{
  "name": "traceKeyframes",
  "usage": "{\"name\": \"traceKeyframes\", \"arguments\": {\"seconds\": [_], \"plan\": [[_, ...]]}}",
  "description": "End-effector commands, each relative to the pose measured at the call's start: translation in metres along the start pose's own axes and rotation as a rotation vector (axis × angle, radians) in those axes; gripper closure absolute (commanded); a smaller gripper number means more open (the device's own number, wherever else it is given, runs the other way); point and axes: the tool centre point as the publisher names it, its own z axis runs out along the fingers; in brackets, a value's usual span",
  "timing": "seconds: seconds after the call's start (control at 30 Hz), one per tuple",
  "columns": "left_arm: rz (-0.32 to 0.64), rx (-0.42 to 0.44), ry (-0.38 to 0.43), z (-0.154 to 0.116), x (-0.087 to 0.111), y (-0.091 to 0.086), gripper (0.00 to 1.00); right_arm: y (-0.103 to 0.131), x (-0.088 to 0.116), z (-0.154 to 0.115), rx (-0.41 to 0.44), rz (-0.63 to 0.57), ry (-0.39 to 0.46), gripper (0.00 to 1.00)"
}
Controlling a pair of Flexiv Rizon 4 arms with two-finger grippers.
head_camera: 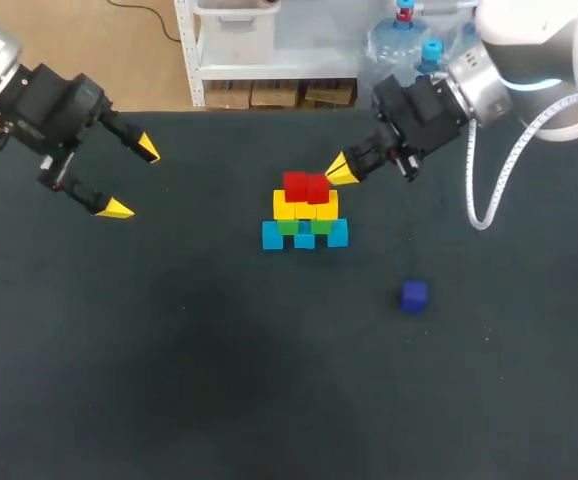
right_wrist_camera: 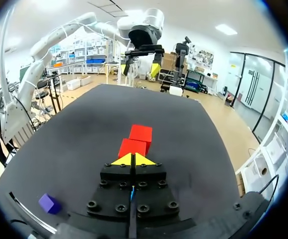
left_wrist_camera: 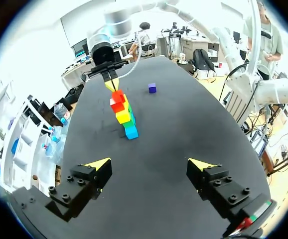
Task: Place the blue cubes, place green cubes on the blue cubes, place the yellow cubes on the green cubes, then place the red cubes on the yellow cubes, and place purple cube on the red cubes.
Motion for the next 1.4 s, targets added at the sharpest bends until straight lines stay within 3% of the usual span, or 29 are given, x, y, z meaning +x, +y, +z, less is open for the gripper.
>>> {"name": "traceKeyframes", "arguments": {"seconds": [0.03,0.43,0.67,1.1,1.13,1.17,1.23,1.27,1.3,1.4], "plan": [[0.003,-0.003,-0.002,0.000,0.001,-0.001,0.00,0.002,0.000,-0.004,0.005,0.002,0.003,1.00],[0.003,-0.003,-0.002,0.000,0.001,-0.001,0.00,0.005,0.005,-0.017,0.030,0.014,0.019,1.00],[0.003,-0.003,-0.002,0.000,0.001,-0.001,0.00,0.011,0.005,-0.032,0.052,-0.025,0.075,1.00],[0.003,-0.003,-0.002,0.000,0.001,-0.001,0.00,0.050,0.022,-0.086,0.186,0.015,0.195,1.00],[0.003,-0.003,-0.002,0.000,0.001,-0.001,0.00,0.054,0.024,-0.090,0.198,0.030,0.192,0.91],[0.003,-0.003,-0.002,0.000,0.001,-0.001,0.00,0.058,0.026,-0.093,0.213,0.036,0.188,0.67],[0.003,-0.003,-0.002,0.000,0.001,-0.001,0.00,0.068,0.029,-0.098,0.239,0.055,0.179,0.52],[0.003,-0.003,-0.002,0.000,0.001,-0.001,0.00,0.074,0.031,-0.100,0.256,0.069,0.178,0.38],[0.003,-0.003,-0.002,0.000,0.001,-0.001,0.00,0.079,0.032,-0.102,0.272,0.079,0.174,0.03],[0.003,-0.003,-0.002,0.000,0.001,-0.001,0.00,0.094,0.035,-0.107,0.324,0.096,0.169,0.00]]}}
